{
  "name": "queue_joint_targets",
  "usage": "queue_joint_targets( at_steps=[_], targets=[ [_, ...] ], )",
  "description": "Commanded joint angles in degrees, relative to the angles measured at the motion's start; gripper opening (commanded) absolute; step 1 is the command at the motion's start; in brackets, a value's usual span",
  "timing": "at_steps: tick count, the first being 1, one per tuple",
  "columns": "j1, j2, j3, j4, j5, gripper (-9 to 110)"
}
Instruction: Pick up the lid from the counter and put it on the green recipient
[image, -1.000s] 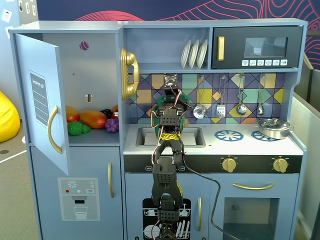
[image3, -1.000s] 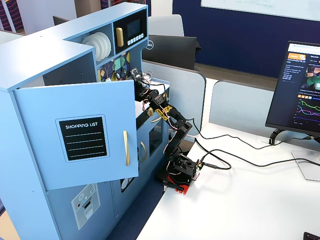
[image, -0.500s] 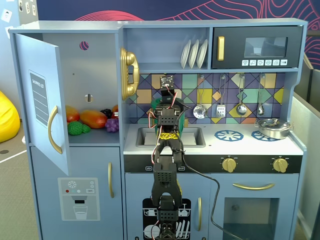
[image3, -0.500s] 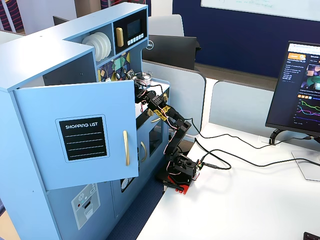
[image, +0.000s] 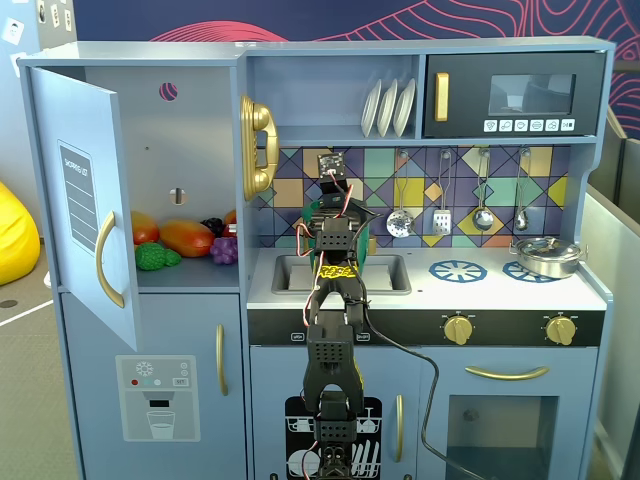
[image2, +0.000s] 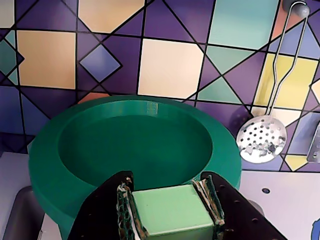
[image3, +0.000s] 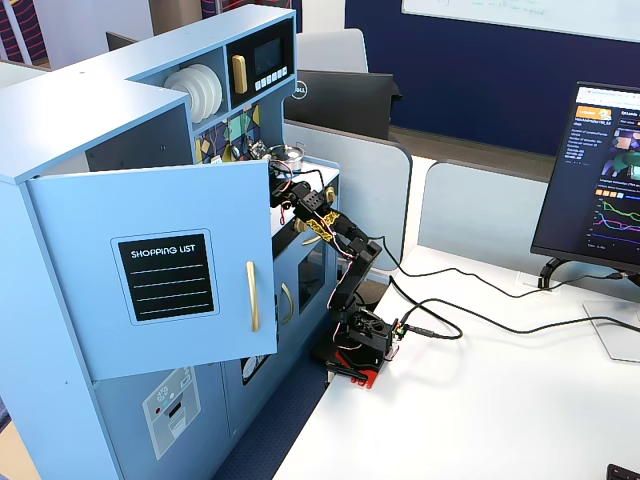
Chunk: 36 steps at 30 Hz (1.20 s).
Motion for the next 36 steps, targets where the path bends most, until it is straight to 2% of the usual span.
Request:
queue_joint_targets(
  at_steps=[1,15,36],
  targets=[
    [1.58,0.18,-3.08,0.09,-0.79,0],
    [3.87,2.81,1.49,1.32,-0.88,0],
    [1.32,-0.09,-3.87,-0.53,-0.35,0]
  ],
)
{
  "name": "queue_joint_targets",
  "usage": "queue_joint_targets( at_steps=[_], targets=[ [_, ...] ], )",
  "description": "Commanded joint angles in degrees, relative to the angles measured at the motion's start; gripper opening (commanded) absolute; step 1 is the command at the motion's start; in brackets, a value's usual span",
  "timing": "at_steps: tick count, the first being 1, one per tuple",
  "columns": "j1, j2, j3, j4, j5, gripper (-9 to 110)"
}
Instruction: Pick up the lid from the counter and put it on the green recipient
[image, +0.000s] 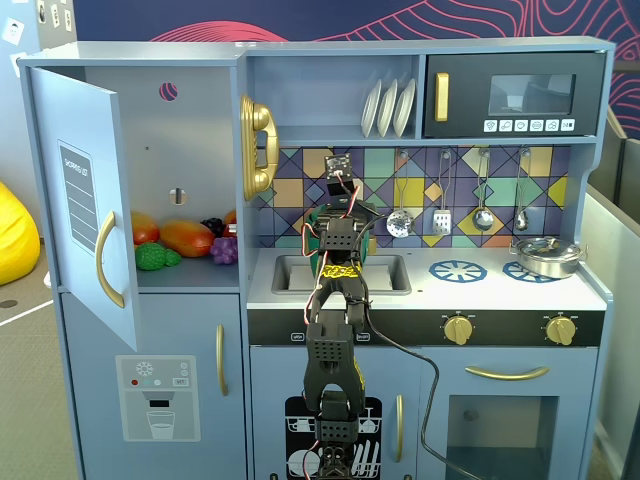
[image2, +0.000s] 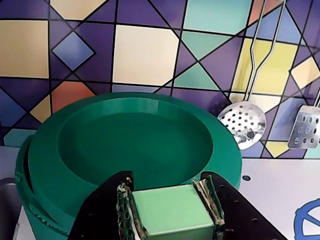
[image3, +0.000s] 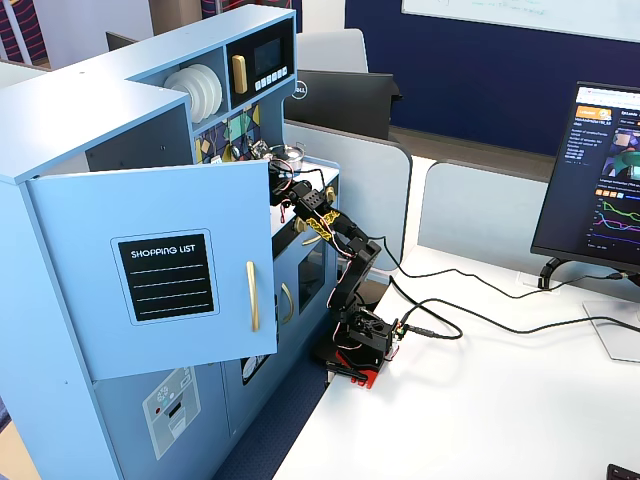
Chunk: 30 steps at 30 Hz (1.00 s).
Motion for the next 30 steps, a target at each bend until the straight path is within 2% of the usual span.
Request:
queue_joint_targets(
  at_steps=[1,30],
  targets=[
    [-1.32,0.88,-3.69,-1.41,-0.09,0],
    [-1.32,-0.44,-5.27,-3.52,-1.05,0]
  ],
)
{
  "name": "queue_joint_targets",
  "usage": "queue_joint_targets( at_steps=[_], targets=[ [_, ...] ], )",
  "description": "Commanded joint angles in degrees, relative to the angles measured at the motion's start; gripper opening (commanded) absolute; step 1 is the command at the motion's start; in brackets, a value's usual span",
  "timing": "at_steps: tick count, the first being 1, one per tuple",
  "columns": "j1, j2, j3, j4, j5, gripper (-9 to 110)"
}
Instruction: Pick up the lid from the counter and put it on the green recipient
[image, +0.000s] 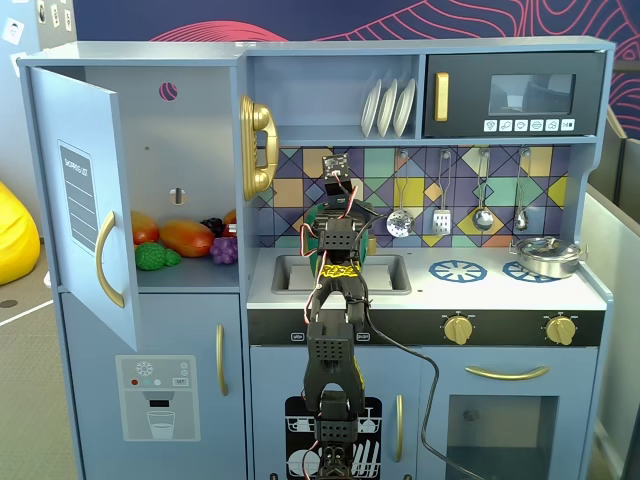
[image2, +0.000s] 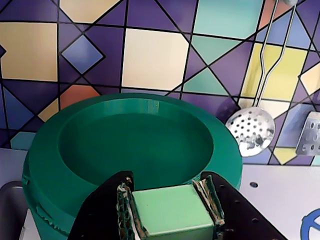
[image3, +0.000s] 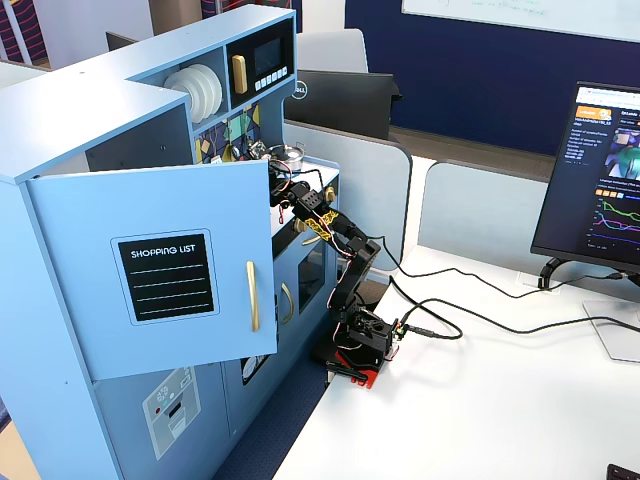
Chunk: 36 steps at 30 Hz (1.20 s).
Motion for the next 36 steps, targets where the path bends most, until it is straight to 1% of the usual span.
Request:
queue_joint_targets(
  at_steps=[1,17,25,36],
  targets=[
    [0.00,0.35,-5.27,-2.11,-0.44,0],
    [0.97,0.53,-6.42,-1.76,-0.09,0],
    [0.88,2.81,-2.46,-0.18,-0.09,0],
    [0.88,3.16,-1.23,1.05,-0.26,0]
  ],
)
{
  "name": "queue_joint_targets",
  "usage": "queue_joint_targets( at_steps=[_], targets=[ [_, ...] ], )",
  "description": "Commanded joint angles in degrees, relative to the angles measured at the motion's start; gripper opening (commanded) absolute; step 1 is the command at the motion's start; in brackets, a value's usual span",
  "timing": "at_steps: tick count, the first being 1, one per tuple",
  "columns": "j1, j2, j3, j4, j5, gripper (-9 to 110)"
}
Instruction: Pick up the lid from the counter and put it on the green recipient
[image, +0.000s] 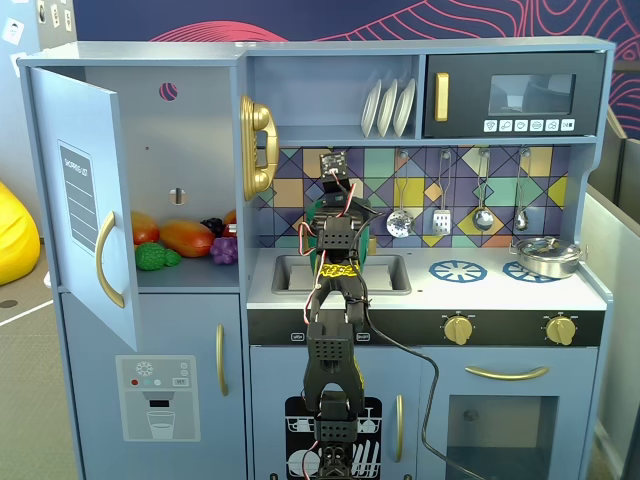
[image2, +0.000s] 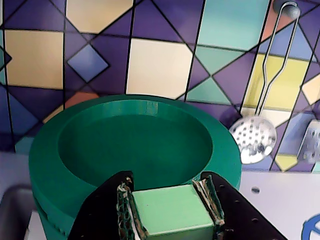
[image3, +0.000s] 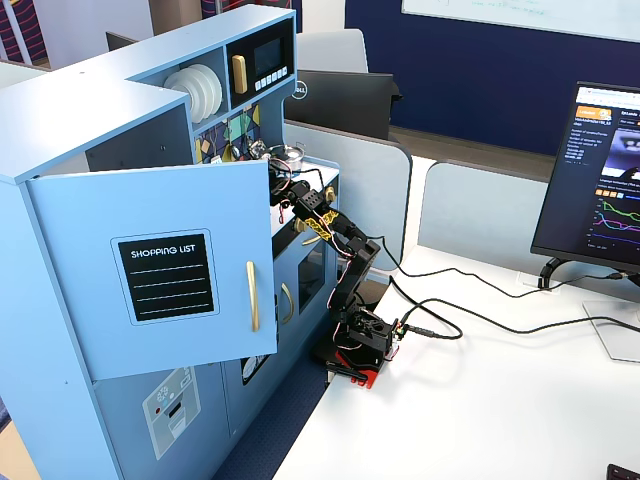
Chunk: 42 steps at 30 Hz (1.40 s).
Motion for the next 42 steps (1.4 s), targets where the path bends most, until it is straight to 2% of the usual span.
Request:
queue_joint_targets(
  at_steps=[1,15,19,22,30,42],
  targets=[
    [0.97,3.34,-0.44,0.79,-0.53,0],
    [-0.53,4.13,1.41,1.05,0.00,0],
    [0.44,4.39,1.41,0.26,3.34,24],
    [0.97,4.83,1.49,0.18,3.16,31],
    [1.67,12.04,7.29,0.79,3.52,33],
    [2.81,41.31,38.23,7.65,4.75,29]
  ],
)
